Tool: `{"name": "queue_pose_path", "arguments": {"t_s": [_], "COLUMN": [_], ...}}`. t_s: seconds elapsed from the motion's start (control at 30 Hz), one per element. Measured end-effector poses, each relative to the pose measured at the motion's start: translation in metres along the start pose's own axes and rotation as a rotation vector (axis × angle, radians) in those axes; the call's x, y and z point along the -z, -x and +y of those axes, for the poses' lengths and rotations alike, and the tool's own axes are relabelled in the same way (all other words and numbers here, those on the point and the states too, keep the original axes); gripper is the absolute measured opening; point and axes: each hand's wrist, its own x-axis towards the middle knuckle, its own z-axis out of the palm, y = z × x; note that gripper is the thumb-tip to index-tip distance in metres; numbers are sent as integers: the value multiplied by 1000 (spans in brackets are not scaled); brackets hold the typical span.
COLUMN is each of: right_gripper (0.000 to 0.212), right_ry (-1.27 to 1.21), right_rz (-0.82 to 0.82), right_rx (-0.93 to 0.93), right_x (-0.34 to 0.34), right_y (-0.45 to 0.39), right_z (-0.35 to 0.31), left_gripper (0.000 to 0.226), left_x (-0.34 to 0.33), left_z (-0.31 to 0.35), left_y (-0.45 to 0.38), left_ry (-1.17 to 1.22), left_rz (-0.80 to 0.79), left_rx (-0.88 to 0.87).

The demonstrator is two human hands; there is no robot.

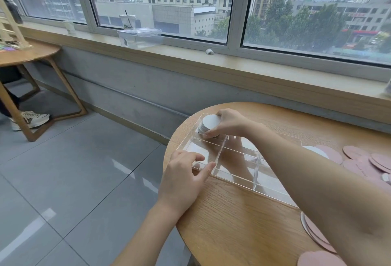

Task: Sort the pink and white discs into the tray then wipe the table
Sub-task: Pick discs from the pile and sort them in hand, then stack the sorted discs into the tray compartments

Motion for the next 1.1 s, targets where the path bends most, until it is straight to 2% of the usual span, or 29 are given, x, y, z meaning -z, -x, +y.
{"name": "queue_pose_path", "arguments": {"t_s": [0.13, 0.4, 0.57, 0.73, 0.83, 0.93, 1.1], "right_gripper": [86, 82, 78, 69, 72, 76, 70], "right_ry": [-97, -136, -171, -183, -131, -46, 82], "right_rz": [48, 67, 123, 200, 206, 233, 302], "right_rx": [73, 79, 84, 106, 93, 35, -44], "right_x": [-4, -3, 11, 29, 43, 51, 59], "right_y": [-1, 2, 35, 109, 171, 238, 350], "right_z": [11, 26, 33, 43, 53, 71, 107], "left_gripper": [30, 31, 28, 27, 33, 40, 45], "left_x": [0, 0, 1, -1, -2, -11, -35], "left_z": [-1, -2, 1, 15, 49, 91, 161], "left_y": [0, 0, 0, 7, 19, 34, 70], "left_ry": [-1, -13, -24, -84, -55, 6, 52], "left_rz": [-12, -20, -18, 37, 36, -10, -124], "left_rx": [-2, 3, 13, 45, 49, -30, -195]}}
